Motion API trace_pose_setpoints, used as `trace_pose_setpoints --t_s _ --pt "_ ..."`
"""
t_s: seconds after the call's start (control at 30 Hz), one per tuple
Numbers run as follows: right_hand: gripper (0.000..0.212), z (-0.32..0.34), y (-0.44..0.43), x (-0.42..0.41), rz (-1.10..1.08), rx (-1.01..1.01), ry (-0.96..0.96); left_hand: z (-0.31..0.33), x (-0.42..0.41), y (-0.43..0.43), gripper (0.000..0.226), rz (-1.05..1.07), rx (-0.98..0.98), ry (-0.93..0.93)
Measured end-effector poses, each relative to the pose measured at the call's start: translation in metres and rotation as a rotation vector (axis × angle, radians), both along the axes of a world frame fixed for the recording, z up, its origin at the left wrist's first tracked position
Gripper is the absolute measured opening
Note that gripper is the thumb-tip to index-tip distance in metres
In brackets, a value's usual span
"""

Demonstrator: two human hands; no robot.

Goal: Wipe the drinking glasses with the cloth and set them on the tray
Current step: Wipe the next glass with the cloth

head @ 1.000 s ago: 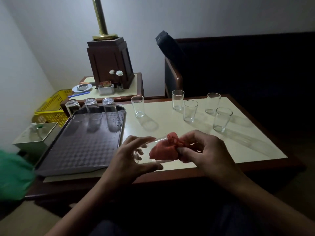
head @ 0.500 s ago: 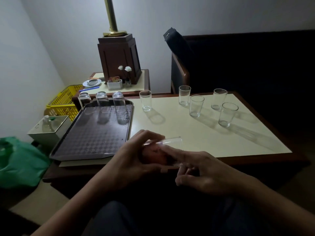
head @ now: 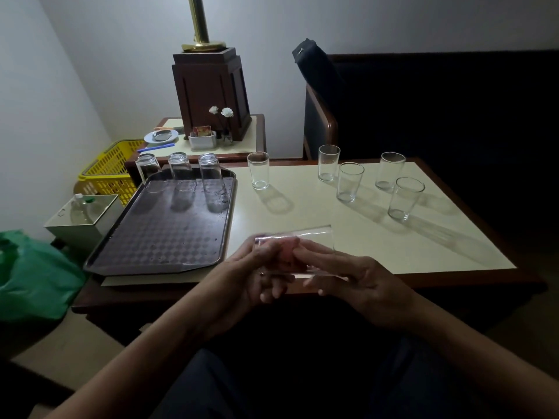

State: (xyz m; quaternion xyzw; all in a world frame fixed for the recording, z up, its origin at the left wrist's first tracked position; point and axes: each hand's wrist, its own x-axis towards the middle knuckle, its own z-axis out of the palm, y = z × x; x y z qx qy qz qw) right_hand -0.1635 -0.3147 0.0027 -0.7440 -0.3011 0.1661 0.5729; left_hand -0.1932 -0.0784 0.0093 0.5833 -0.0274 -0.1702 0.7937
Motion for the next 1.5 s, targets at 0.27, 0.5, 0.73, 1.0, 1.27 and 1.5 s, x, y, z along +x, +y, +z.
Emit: trace_pose_setpoints --t_s 0.27,0.5,0.73,1.0,1.27,1.5 --pt "0.042 0.006 -0.008 0.008 0.028 0.072 0.342 -0.001 -0.007 0.005 0.057 0.004 0.369 -0.432" --pt "0.044 0.001 -0.009 0.005 0.064 0.010 0.137 -0.003 0.000 0.003 0.043 0.157 0.156 -0.040" --pt "0.040 0.008 -0.010 0.007 0.030 0.114 0.447 0.000 -0.006 0.006 0.060 0.202 0.463 -0.355" --pt "0.039 0.000 -0.008 0.004 0.059 0.042 0.342 -0.002 -0.003 0.007 0.047 0.097 0.245 -0.061" --pt "0.035 0.003 -0.010 0.008 0.015 0.214 0.450 -0.002 -0.006 0.000 0.063 0.099 0.494 -0.260" --pt "0.036 0.001 -0.004 -0.001 0.036 0.059 0.392 0.006 -0.007 0.009 0.044 0.083 0.410 -0.261"
